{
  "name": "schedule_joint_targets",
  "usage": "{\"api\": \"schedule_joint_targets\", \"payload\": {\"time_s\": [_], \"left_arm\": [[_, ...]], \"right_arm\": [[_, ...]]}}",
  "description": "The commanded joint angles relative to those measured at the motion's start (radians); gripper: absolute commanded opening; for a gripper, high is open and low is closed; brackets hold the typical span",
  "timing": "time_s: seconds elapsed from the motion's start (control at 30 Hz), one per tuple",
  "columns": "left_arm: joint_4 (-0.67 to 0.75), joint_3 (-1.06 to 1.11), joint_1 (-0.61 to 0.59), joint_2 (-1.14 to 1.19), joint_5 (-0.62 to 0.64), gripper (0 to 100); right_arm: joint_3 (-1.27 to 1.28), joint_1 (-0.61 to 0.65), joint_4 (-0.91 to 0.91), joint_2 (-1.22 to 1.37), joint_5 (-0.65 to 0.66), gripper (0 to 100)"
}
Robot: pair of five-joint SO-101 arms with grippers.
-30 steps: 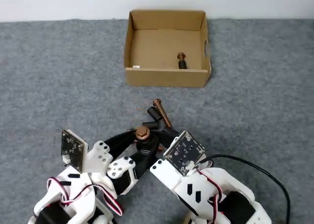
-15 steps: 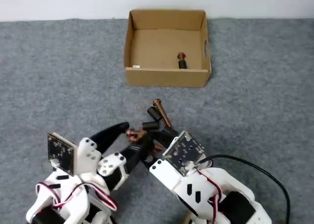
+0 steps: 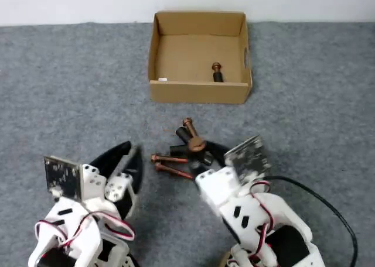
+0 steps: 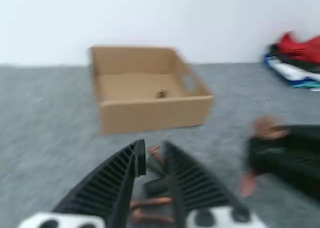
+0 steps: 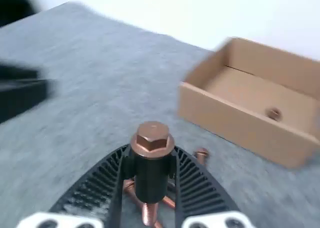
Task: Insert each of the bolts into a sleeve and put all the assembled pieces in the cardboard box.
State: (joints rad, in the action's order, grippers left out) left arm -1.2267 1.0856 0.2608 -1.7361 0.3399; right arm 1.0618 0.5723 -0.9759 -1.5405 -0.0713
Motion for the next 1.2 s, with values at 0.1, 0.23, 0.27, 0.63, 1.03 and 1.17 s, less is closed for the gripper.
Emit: {"api": "schedule_joint_targets", "payload": {"time_s": [0.1,0.23,0.27,0.63,1.03,1.17], "left_arm": [[0.003,0.081,-0.199,0.002,-0.011,0],[0.006,0.122,-0.253,0.002,-0.195,0],[0.006,0.142,-0.261,0.002,-0.252,0],[0.166,0.4,-0.276,0.002,-0.35,0],[0.318,0.602,-0.276,0.011,-0.35,0],[0.313,0.602,-0.281,0.006,-0.35,0]], "right_arm": [[-0.123,-0.166,0.001,0.099,-0.127,0.8],[-0.272,-0.231,0.001,0.318,-0.187,0.8],[-0.315,-0.242,0.001,0.384,-0.192,0.8],[-0.735,-0.323,0.154,0.998,-0.186,0.8],[-1.111,-0.335,0.424,1.521,-0.184,0.8],[-1.198,-0.331,0.464,1.667,-0.152,0.8]]}}
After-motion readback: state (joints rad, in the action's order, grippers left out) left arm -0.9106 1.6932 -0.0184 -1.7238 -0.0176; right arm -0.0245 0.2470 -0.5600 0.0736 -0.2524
